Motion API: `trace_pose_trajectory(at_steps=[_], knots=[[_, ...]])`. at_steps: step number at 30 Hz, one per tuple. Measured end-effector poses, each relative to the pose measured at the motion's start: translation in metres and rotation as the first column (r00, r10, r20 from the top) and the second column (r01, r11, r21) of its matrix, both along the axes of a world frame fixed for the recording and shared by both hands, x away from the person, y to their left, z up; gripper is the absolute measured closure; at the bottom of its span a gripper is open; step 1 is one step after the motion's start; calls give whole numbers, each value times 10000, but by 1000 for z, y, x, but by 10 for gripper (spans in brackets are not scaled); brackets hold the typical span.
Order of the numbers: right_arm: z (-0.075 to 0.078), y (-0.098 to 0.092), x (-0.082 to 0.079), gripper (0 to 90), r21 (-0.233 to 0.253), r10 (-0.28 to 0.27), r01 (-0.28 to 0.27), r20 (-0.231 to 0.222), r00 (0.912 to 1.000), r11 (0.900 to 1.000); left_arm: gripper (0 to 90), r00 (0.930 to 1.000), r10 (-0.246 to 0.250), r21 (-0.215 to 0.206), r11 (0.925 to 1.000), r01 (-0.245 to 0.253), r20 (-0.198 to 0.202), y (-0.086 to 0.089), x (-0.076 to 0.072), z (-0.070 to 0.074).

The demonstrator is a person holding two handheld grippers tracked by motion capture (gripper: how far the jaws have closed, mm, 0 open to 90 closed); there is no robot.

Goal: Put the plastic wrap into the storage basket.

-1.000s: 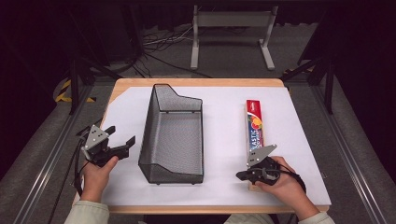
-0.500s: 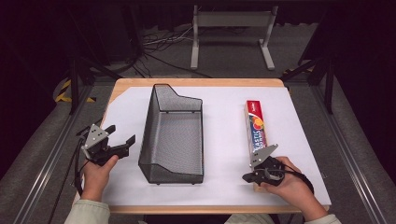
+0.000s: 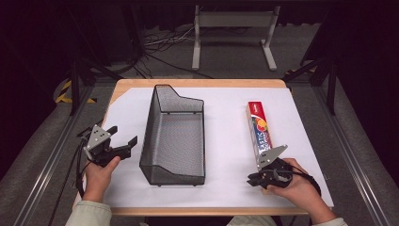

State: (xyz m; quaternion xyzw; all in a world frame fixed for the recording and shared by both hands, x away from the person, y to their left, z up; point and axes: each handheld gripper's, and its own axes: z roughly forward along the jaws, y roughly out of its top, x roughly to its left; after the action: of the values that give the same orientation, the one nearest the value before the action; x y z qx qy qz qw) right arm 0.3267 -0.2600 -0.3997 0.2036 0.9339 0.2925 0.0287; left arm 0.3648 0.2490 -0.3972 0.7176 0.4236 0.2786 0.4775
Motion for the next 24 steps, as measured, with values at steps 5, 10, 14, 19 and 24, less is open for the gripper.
trace_pose_trajectory(at_steps=[5,10,14,19,24], knots=[[11,0,-2,624,1238,-120,44,607,9981,9923,159,10000,22,28,10000,-22,-9,0,0,0],[22,-7,-3,487,2521,-537,214,1216,9911,9675,159,10000,28,35,10000,-28,1,1,-1,0],[27,-13,-2,362,3281,-679,153,1493,9865,9445,159,10000,68,30,10000,-69,9,2,-1,0],[32,-21,1,291,3952,-1370,556,1808,9739,9169,159,9999,105,-6,9999,-105,23,2,-1,-1],[36,-28,8,251,4234,-2450,1469,1874,9512,8940,159,9999,149,-13,9999,-149,30,3,-2,0]])
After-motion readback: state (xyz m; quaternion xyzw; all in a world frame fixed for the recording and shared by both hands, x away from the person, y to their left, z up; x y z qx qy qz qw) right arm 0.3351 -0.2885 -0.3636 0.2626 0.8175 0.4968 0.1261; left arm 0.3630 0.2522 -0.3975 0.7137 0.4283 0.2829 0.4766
